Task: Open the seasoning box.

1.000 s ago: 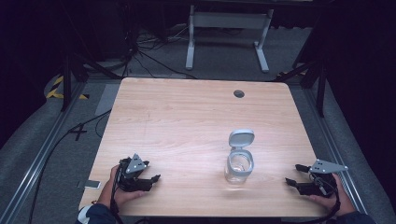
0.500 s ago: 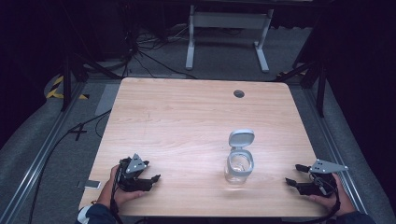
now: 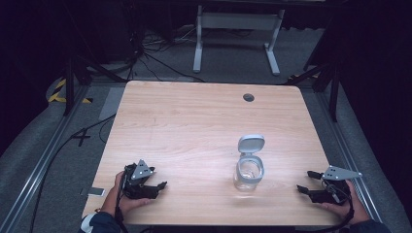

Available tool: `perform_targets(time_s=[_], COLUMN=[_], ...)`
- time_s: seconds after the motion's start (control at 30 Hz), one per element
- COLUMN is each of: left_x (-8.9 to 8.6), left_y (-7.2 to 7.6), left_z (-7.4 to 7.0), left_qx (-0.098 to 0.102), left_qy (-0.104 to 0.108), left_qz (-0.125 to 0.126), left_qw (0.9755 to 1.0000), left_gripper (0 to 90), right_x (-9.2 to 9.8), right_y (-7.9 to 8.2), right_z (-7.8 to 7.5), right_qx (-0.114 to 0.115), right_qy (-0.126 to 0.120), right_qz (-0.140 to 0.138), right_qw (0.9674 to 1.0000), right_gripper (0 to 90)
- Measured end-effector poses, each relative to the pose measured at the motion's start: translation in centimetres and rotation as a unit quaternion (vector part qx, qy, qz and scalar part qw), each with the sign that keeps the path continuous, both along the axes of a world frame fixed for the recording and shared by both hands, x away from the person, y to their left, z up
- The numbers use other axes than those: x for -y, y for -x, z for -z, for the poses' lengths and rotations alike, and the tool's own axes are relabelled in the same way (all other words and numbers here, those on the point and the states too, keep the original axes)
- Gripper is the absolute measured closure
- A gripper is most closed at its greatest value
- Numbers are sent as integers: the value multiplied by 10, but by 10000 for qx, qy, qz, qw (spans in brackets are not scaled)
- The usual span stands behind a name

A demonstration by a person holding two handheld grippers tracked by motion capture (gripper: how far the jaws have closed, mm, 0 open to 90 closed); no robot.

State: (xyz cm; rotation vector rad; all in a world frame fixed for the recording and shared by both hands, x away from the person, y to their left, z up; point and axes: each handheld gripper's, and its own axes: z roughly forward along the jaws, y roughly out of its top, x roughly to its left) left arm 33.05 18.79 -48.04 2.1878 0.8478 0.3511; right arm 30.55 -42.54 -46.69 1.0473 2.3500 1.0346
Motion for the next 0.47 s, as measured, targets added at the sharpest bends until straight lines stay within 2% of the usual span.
perform_targets(time_s=[0.47], left_x=[1], left_y=[-1], left_z=[0], left_qx=[-29], left_qy=[22], left_qz=[-42], left_qw=[10000], left_gripper=[271], right_x=[0], right_y=[0], right_z=[0], right_qx=[0], right_qy=[-1], right_qz=[1], right_qw=[10000], right_gripper=[250])
